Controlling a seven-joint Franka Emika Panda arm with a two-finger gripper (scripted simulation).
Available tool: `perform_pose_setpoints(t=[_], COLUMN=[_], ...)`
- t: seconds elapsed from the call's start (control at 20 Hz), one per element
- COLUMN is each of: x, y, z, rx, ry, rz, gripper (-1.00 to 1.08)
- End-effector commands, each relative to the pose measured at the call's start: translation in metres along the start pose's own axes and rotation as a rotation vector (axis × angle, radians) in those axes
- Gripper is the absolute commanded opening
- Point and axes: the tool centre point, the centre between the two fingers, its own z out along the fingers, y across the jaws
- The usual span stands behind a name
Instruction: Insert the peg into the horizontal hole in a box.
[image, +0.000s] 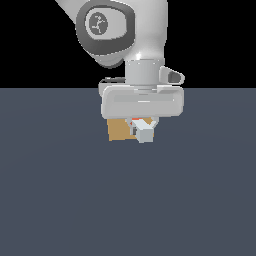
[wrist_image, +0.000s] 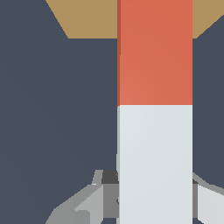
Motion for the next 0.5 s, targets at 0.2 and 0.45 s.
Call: perform_pose_setpoints(t=[0.2, 0.45], x=[0.001, 0.02], y=[0.0, -0.001], z=[-0.001, -0.001], rx=[-0.001, -0.002], ry=[0.0, 0.0], rz=[0.0, 0.0], gripper=[-1.0, -1.0])
